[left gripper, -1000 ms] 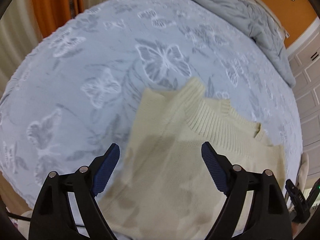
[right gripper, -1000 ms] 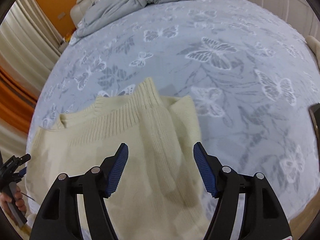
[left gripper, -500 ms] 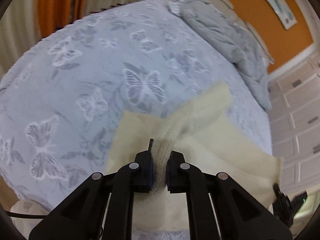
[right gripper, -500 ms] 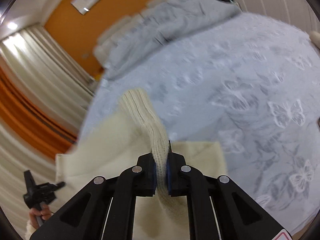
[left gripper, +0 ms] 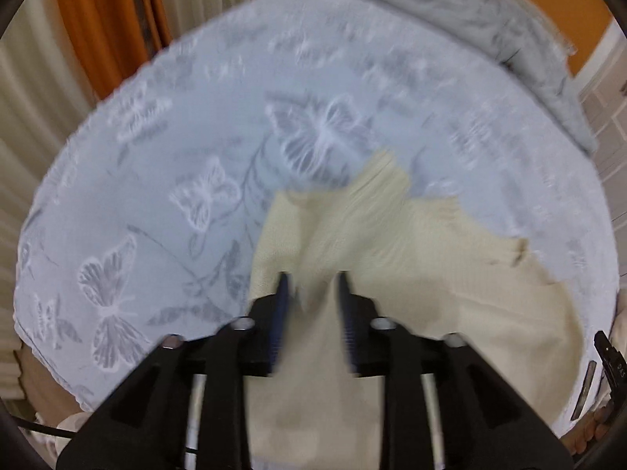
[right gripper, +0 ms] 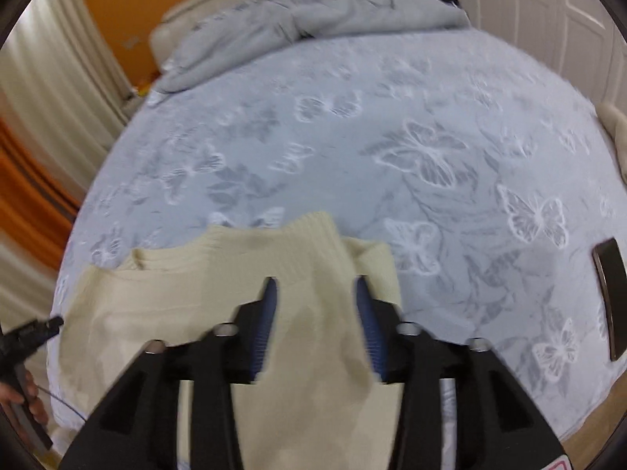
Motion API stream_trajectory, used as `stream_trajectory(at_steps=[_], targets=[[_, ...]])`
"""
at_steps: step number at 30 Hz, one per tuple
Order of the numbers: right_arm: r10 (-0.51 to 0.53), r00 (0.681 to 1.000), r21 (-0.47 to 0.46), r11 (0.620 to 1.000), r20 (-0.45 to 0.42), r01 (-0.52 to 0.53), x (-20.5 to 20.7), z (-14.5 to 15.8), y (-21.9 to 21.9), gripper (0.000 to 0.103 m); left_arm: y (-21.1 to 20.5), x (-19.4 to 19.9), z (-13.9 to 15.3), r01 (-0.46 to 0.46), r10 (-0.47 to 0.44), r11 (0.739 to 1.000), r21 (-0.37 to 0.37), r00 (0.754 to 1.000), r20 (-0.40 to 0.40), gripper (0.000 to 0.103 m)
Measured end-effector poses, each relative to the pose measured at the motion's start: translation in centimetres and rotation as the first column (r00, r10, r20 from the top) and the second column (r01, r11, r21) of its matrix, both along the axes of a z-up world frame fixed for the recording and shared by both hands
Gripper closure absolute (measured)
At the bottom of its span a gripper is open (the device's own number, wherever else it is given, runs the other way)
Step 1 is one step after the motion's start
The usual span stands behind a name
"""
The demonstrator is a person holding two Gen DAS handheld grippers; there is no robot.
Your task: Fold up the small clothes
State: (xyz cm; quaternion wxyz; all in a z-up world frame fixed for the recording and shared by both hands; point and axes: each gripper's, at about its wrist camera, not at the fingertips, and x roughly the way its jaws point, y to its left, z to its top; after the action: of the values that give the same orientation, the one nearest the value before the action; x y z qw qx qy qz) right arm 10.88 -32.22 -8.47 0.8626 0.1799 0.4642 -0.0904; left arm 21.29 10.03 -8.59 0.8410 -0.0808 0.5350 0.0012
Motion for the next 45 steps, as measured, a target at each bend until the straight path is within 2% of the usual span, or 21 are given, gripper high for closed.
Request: stream_trajectory(at_steps=[1, 4, 5, 7, 10, 13, 15, 18, 20, 21, 24, 26, 31, 32, 34, 35, 36, 37, 38, 42, 45], targets=[[0.035, 0.998, 0.000, 0.999, -0.052, -0.035, 0.2, -1.3, 0.7, 0.059, -0.1, -0.7, 0.2, 0.004, -0.004, 1.000, -0.004, 1.000, 0.017, 0.054], [0.028, 0.968, -0.028, 0.999, -0.249, -0.036, -0.1, -6.5, 1.1, 0.088, -1.5, -1.6, -1.5, 0.047, -0.047, 0.999, 0.021, 0.998, -0.033, 0.054], [0.005, 0.970, -0.003, 1.000, -0.244, -0.006, -1.2, -6.6, 0.7, 0.093, -1.5, -1.8, -3.1, 0.058, -0.054, 0.997, 0.057, 0.996, -0.071, 0.054], [-0.027, 0.978, 0.036, 0.999, -0.206, 0.036, -2.8, -5.0, 0.7, 0.092, -0.8, -2.2, -5.9, 0.062, -0.048, 0.994, 0.086, 0.987, -0.153, 0.061], [0.025, 0.986, 0.048, 0.999, -0.163, -0.018, -5.2, -3.2, 2.5, 0.089, 0.8, -4.2, -4.9, 0.043, -0.037, 0.998, 0.039, 0.991, -0.128, 0.063], [0.077, 0.940, 0.010, 0.997, -0.333, -0.078, -5.7, -7.5, 4.3, 0.088, 0.8, -6.3, -3.8, 0.071, -0.066, 0.997, 0.037, 0.991, -0.116, 0.059], [0.045, 0.941, 0.015, 0.999, -0.336, -0.043, -6.4, -7.5, 4.4, 0.093, 0.8, -7.6, -4.1, 0.070, -0.067, 0.997, 0.017, 0.990, -0.124, 0.058], [0.079, 0.965, 0.116, 0.992, -0.250, -0.051, -7.1, -4.7, 5.7, 0.067, 2.2, -9.7, -4.0, 0.008, -0.019, 0.997, -0.083, 0.991, -0.133, 0.054], [0.112, 0.963, 0.196, 0.978, -0.246, -0.064, -7.8, -4.4, 6.6, 0.047, 3.3, -10.9, -3.6, -0.051, 0.034, 0.987, -0.151, 0.993, -0.114, 0.030], [0.118, 0.962, 0.226, 0.972, -0.246, -0.062, -8.3, -4.7, 6.9, 0.042, 4.0, -11.5, -3.5, -0.095, 0.076, 0.979, -0.179, 0.991, -0.111, 0.026], [0.048, 0.956, 0.283, 0.958, -0.290, 0.037, -9.1, -7.4, 5.3, 0.041, 6.3, -12.5, -4.7, -0.247, 0.211, 0.928, -0.279, 0.966, -0.153, 0.018], [-0.080, 0.954, 0.346, 0.921, -0.289, 0.182, -9.6, -8.8, 2.7, 0.041, 7.4, -12.0, -6.7, -0.349, 0.272, 0.874, -0.337, 0.928, -0.255, 0.018], [-0.280, 0.920, 0.418, 0.826, -0.276, 0.377, -8.3, -10.2, -2.2, 0.038, 7.7, -9.2, -8.6, -0.438, 0.353, 0.829, -0.347, 0.892, -0.282, 0.017], [-0.271, 0.921, 0.422, 0.827, -0.278, 0.371, -7.6, -10.4, -2.3, 0.041, 7.8, -8.7, -9.1, -0.465, 0.379, 0.818, -0.338, 0.878, -0.290, 0.018], [-0.261, 0.932, 0.413, 0.842, -0.253, 0.348, -6.8, -9.4, -2.0, 0.076, 7.8, -8.2, -9.6, -0.486, 0.397, 0.814, -0.319, 0.865, -0.307, 0.028], [-0.260, 0.936, 0.405, 0.850, -0.237, 0.338, -6.9, -8.5, -1.7, 0.086, 7.8, -7.9, -9.4, -0.470, 0.382, 0.822, -0.323, 0.874, -0.300, 0.054], [-0.250, 0.950, 0.403, 0.862, -0.189, 0.307, -7.2, -6.6, -1.5, 0.092, 7.5, -7.6, -8.8, -0.439, 0.352, 0.830, -0.342, 0.890, -0.289, 0.059], [-0.238, 0.957, 0.396, 0.873, -0.164, 0.285, -7.5, -5.4, -1.0, 0.093, 7.5, -7.5, -7.5, -0.415, 0.337, 0.849, -0.325, 0.901, -0.272, 0.076], [-0.219, 0.965, 0.381, 0.887, -0.144, 0.259, -8.1, -3.8, -0.7, 0.093, 7.6, -7.6, -6.4, -0.392, 0.317, 0.857, -0.334, 0.913, -0.257, 0.079], [-0.163, 0.966, 0.309, 0.925, -0.200, 0.220, -11.7, -1.3, -0.2, 0.094, 8.1, -9.2, -2.5, -0.313, 0.237, 0.877, -0.364, 0.942, -0.238, 0.081], [-0.116, 0.939, 0.267, 0.941, -0.324, 0.209, -13.7, -4.2, 0.1, 0.091, 8.3, -11.8, -1.6, -0.284, 0.204, 0.911, -0.298, 0.940, -0.272, 0.081]])
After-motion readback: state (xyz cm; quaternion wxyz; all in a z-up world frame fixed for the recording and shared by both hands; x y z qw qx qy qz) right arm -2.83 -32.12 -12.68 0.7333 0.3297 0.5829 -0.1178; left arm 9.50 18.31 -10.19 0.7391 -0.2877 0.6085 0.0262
